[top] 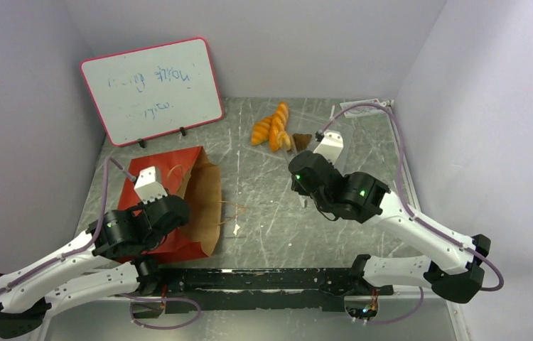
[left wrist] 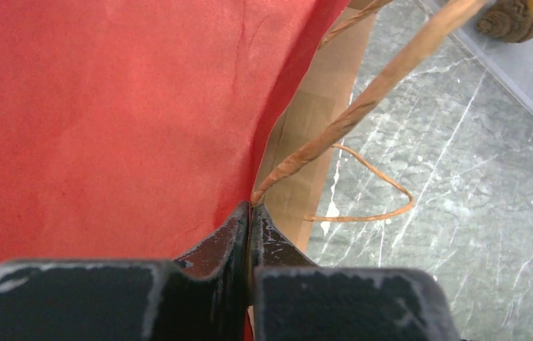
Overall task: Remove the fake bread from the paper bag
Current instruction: Place the fake bread in the container.
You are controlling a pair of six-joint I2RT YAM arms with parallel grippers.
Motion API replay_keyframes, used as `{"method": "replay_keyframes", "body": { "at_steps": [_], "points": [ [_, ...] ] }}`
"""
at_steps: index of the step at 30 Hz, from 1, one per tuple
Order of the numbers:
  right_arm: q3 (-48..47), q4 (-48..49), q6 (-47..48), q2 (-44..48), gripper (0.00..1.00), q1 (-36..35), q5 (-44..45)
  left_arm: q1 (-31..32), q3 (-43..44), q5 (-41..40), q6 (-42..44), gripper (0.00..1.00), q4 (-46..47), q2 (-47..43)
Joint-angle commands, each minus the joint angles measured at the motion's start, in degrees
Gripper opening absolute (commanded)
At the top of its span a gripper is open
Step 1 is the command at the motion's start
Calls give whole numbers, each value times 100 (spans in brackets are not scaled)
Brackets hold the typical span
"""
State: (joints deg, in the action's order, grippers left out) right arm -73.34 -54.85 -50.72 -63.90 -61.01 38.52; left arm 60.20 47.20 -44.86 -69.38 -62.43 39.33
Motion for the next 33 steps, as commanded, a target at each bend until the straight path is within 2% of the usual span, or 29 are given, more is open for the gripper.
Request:
{"method": "replay_keyframes", "body": {
  "at_steps": [1,7,13,20,26,33],
  "points": [
    [-193,459,347,36,0,597,607,18,122,155,468,7,444,-109],
    [-46,755,825,53,0,1249,672,18,66,253,619,7,605,-149],
    [619,1443,1232,28,0,1710,641,18,29,397,927,7,953,-65],
    [1517,2941,1982,-160,0,2406,498,18,63,632,1225,7,1186,150],
    [2219,4203,2485,-253,0,3016,-133,18,89,761,1248,7,1160,220],
    [2893,5374,2705,-350,0,3122,-455,24,1,819,1274,7,1277,229]
  ]
}}
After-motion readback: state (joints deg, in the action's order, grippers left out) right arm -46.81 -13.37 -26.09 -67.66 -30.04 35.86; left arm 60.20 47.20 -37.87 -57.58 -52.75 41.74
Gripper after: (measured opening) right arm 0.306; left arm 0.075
